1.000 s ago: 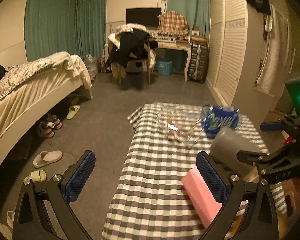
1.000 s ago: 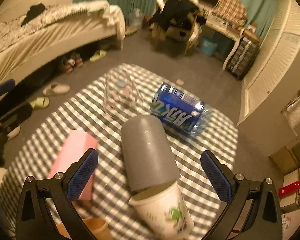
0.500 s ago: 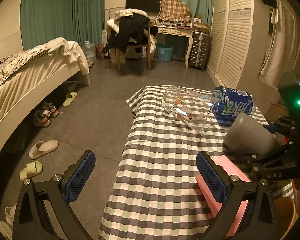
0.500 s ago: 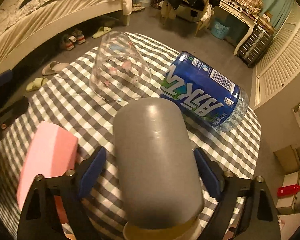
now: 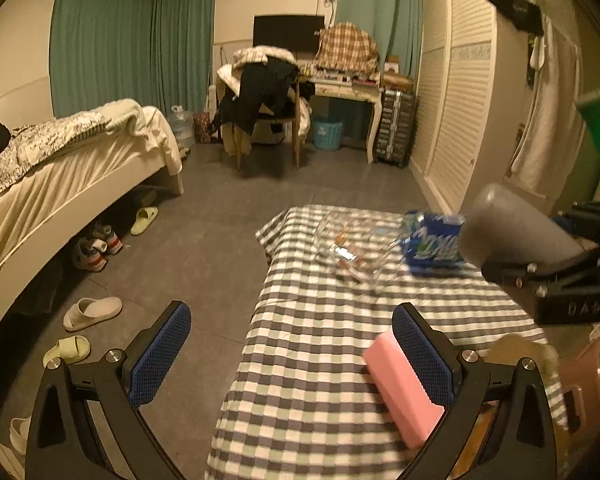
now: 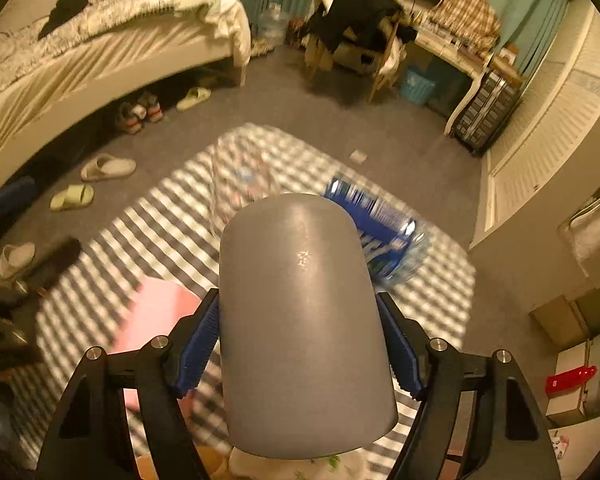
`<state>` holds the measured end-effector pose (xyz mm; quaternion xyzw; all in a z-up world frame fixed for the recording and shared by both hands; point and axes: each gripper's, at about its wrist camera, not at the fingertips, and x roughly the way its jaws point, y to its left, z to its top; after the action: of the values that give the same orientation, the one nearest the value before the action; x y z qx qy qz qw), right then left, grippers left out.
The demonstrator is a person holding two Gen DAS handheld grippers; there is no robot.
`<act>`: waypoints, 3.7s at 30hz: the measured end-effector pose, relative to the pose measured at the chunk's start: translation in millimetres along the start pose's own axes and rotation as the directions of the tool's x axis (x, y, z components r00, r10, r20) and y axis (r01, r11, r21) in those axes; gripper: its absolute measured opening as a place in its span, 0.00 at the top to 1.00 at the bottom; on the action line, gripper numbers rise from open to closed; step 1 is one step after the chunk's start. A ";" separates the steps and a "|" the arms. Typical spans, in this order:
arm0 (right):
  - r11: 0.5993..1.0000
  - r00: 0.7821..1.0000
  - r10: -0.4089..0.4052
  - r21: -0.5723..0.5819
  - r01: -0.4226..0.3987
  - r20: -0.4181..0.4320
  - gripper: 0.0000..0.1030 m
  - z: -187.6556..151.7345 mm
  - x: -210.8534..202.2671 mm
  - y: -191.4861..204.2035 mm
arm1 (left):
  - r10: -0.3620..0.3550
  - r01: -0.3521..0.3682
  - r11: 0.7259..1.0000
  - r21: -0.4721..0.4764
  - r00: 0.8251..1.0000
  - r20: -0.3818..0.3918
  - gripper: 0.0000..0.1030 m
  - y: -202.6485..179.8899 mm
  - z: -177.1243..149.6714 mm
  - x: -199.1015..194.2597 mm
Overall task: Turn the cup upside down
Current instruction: 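Lift the gray cup with the right gripper and turn its open end downward, then grasp the gray cup with the left gripper while the right gripper opens and releases it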
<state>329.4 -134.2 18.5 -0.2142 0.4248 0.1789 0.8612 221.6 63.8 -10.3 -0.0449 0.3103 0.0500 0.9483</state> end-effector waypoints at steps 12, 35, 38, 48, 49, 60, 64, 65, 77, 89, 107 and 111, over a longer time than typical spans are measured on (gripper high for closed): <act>0.998 0.990 -0.040 0.044 0.035 0.132 0.28 -39.7 -154.5 65.8 | -0.028 0.026 1.000 0.016 0.993 0.119 0.00 17.9 -16.7 -129.2; 0.933 1.000 0.007 0.360 -0.017 0.030 0.32 -210.8 -105.4 148.2 | -0.011 0.010 1.000 0.010 1.000 0.024 0.00 39.3 -131.8 -169.0; 0.935 0.998 -0.008 0.354 -0.012 0.055 0.32 -196.8 -109.4 143.1 | -0.012 0.012 1.000 -0.003 1.000 0.013 0.00 42.2 -133.9 -163.8; 0.943 0.997 0.006 0.332 -0.033 0.081 0.32 -183.8 -101.0 148.1 | -0.005 0.005 1.000 -0.013 1.000 -0.007 0.00 50.5 -137.9 -152.8; 0.942 0.996 0.007 0.334 -0.036 0.087 0.32 -181.6 -99.9 147.8 | -0.005 0.005 1.000 -0.016 1.000 -0.010 0.00 51.5 -137.7 -151.6; 0.949 0.974 -0.091 0.316 0.021 0.206 0.32 -170.1 -85.2 149.9 | 0.016 -0.016 0.999 -0.032 1.000 -0.012 0.00 62.8 -139.3 -147.9; 0.949 0.976 -0.062 0.316 -0.007 0.207 0.32 -207.4 -94.5 152.5 | 0.025 -0.026 0.999 -0.041 1.000 -0.016 0.00 67.0 -139.1 -145.9; 0.949 0.979 -0.054 0.314 -0.011 0.197 0.32 -214.8 -97.7 153.5 | 0.025 -0.026 0.999 -0.043 1.000 -0.018 0.00 67.6 -139.0 -145.1; 0.948 0.988 -0.037 0.317 -0.013 0.153 0.32 -260.1 -105.0 156.3 | 0.010 -0.010 1.000 0.014 1.000 -0.018 0.00 38.7 -139.6 -146.1; 0.927 0.992 0.026 0.369 -0.072 0.126 0.31 -244.6 -71.4 146.4 | 0.019 -0.019 1.000 0.019 0.999 -0.044 0.00 35.2 -138.4 -130.3; 0.925 0.980 0.042 0.364 -0.111 0.192 0.12 -216.3 -96.3 122.3 | 0.068 -0.064 0.996 0.063 0.995 -0.079 0.00 13.9 -124.8 -123.4; 0.922 0.977 0.019 0.375 -0.099 0.212 0.11 -215.1 -132.2 77.8 | 0.014 -0.008 0.998 0.062 0.995 -0.100 0.00 -7.4 -109.6 -126.5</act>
<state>74.3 -197.3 -9.2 -0.0093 0.3674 0.1393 0.9195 57.0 35.2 -22.9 -0.0165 0.3590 0.0432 0.9322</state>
